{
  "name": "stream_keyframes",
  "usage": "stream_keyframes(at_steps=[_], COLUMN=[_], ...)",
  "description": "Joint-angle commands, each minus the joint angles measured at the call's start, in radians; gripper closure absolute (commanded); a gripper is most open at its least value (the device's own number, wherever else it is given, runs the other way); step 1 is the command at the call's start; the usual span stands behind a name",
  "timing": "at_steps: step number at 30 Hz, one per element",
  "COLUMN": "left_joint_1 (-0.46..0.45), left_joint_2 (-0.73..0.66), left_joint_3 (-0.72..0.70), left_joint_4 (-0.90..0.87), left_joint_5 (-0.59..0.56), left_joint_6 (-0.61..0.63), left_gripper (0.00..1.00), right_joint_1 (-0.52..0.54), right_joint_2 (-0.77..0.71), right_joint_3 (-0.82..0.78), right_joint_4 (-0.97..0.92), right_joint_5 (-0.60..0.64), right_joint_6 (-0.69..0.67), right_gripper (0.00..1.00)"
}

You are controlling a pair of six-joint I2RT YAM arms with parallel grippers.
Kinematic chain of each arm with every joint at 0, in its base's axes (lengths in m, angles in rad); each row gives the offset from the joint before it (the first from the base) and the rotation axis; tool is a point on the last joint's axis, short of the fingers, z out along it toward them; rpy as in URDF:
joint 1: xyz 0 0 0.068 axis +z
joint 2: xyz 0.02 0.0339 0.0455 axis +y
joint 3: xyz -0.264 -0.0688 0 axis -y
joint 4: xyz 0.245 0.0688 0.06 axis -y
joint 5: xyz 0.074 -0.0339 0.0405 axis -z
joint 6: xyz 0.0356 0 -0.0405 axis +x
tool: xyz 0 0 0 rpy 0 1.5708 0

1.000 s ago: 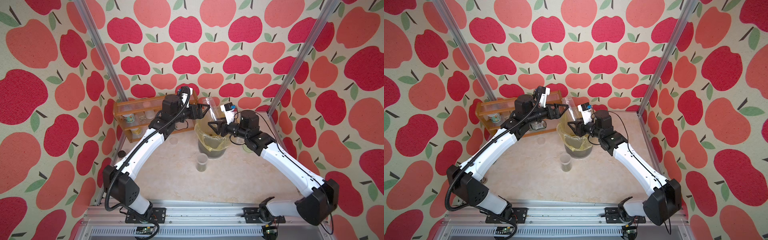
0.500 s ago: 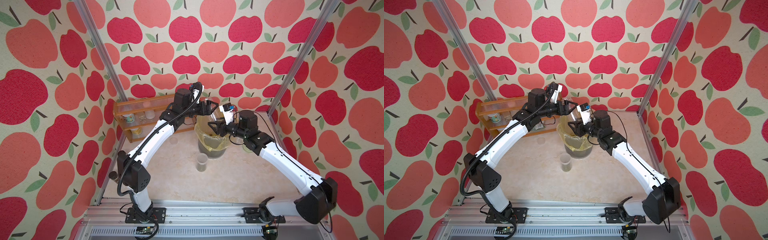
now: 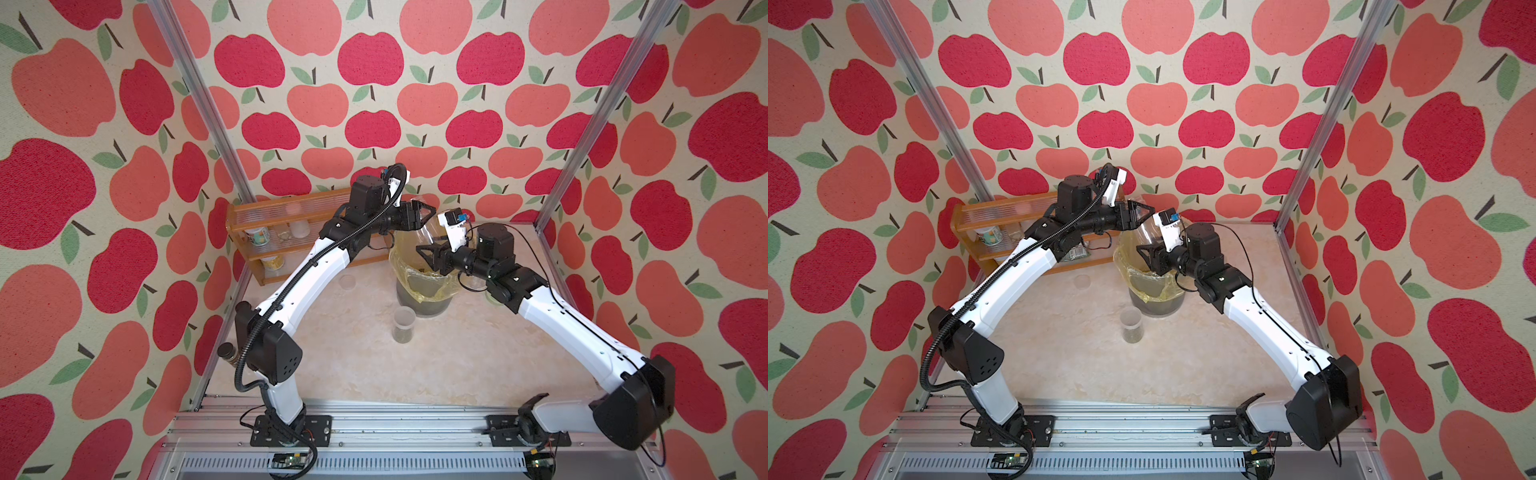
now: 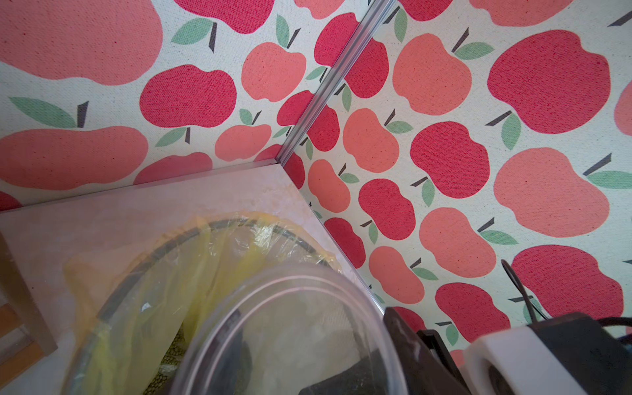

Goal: Empty moldy mung beans from jars
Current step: Pour the moldy mung beans from the jar into the trash bin.

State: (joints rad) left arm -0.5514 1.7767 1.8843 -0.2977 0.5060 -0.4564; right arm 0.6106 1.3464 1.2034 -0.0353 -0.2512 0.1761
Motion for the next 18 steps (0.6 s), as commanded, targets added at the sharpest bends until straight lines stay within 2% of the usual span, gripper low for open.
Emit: stream_keyframes(at_steps=[1,5,10,13,18], left_joint_1=[0.045,0.052,0.061,0.086,0.12], left_joint_2=[0.009,0.031,0.047,0.05,0.06], left_joint_3=[0.014,0.065,0.1,0.111,0.142], left_joint_4=[-0.048,-0.088,-0.109,-0.098,-0.097], left_joint_5=[-0.046,-0.033,-0.03,-0.001,0.049], left_joint_6=[0.027,0.027,0.024,-0.008,-0.05], left_gripper=[0.52,0.56,0.57,0.58,0.6], right_joint_1=[-0.025,-0.032,-0.046,-0.051,-0.06], right_joint_2=[-0.058,-0.065,-0.07,-0.078,-0.114], right_joint_3=[-0.022,-0.047,-0.064,-0.083,-0.142], right_joint_4=[0.106,0.155,0.185,0.21,0.292], right_joint_5=[0.068,0.07,0.071,0.071,0.068], right_joint_6=[0.019,0.023,0.017,0.013,-0.003], right_gripper=[0.49,0.39,0.34,0.27,0.23])
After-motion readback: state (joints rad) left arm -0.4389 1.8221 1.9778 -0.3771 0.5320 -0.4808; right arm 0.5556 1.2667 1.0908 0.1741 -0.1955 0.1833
